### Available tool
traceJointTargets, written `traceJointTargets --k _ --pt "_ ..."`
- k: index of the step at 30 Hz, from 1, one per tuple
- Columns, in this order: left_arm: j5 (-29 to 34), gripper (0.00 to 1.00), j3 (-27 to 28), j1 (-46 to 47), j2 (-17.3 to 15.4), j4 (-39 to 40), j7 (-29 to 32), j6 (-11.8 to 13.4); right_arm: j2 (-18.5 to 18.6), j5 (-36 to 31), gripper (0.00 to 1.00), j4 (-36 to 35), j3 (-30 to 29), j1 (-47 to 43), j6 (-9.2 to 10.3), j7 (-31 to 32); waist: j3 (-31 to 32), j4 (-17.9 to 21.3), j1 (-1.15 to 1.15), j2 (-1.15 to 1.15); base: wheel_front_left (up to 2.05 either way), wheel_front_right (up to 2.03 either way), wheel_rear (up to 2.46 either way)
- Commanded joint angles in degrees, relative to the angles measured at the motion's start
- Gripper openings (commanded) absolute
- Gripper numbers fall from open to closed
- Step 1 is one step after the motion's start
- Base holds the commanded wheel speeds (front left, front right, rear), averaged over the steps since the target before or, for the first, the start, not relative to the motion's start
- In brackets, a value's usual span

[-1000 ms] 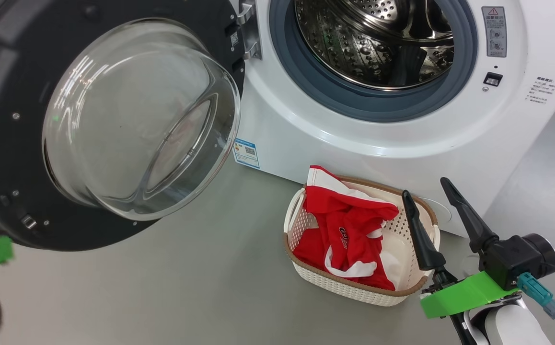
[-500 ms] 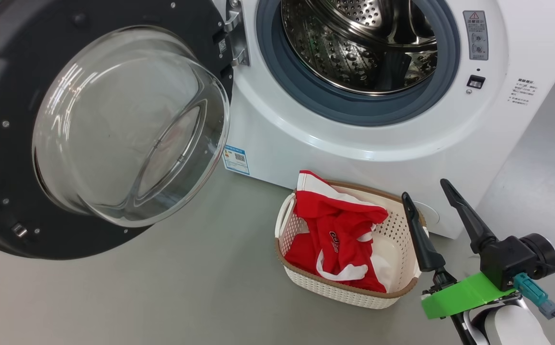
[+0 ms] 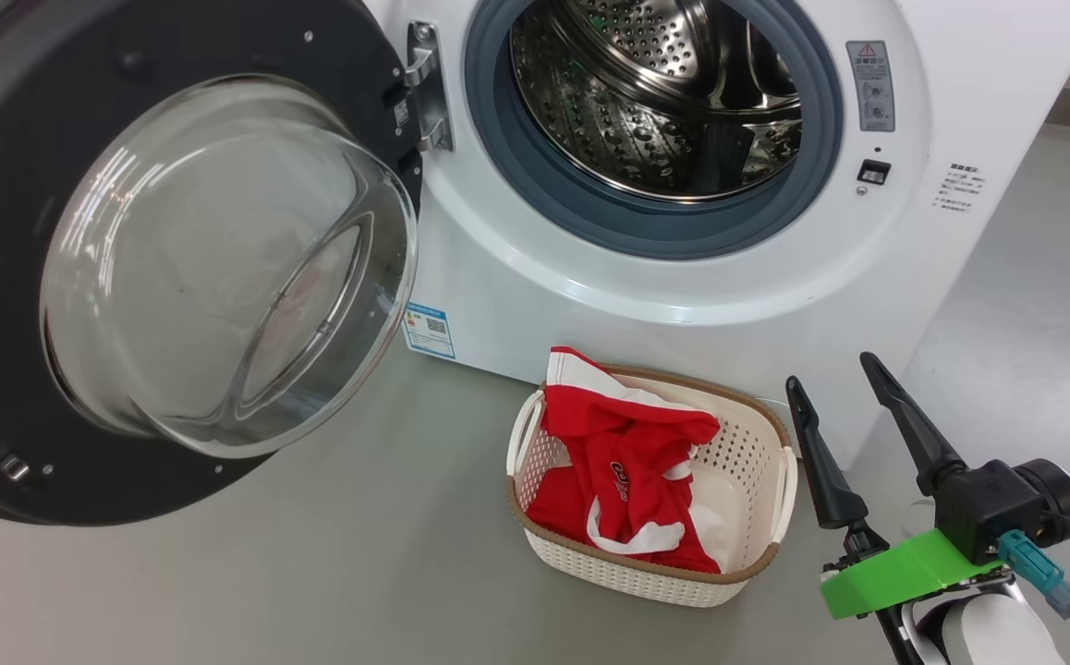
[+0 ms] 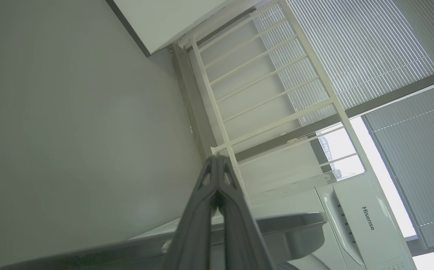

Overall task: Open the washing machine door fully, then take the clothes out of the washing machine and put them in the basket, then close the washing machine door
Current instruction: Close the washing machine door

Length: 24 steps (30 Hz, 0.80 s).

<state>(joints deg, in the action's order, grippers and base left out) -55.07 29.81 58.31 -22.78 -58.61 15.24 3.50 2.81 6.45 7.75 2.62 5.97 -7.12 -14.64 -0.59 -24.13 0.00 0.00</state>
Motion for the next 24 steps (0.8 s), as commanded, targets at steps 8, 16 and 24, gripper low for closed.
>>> traceJointTargets --k 8,16,24 --pt "-1.1 0.0 -1.1 1.3 -5.0 -3.6 7.7 -4.1 0.1 -0.5 1.0 -1.2 1.1 -0.1 -0.36 -0.4 0.6 1.4 0.0 0.0 0.0 0.0 0.0" --pt "-1.3 0.0 -1.9 0.4 -5.5 -6.6 10.3 -6.3 0.1 -0.1 1.0 -1.0 2.0 -0.8 -0.36 -0.4 1.3 1.8 0.0 0.0 0.0 0.0 0.0" --pt "-1.9 0.0 -2.4 -0.6 -5.3 -8.9 12.8 -8.0 0.1 -0.2 1.0 -1.1 2.8 -0.9 -0.36 -0.4 1.3 2.2 0.0 0.0 0.0 0.0 0.0"
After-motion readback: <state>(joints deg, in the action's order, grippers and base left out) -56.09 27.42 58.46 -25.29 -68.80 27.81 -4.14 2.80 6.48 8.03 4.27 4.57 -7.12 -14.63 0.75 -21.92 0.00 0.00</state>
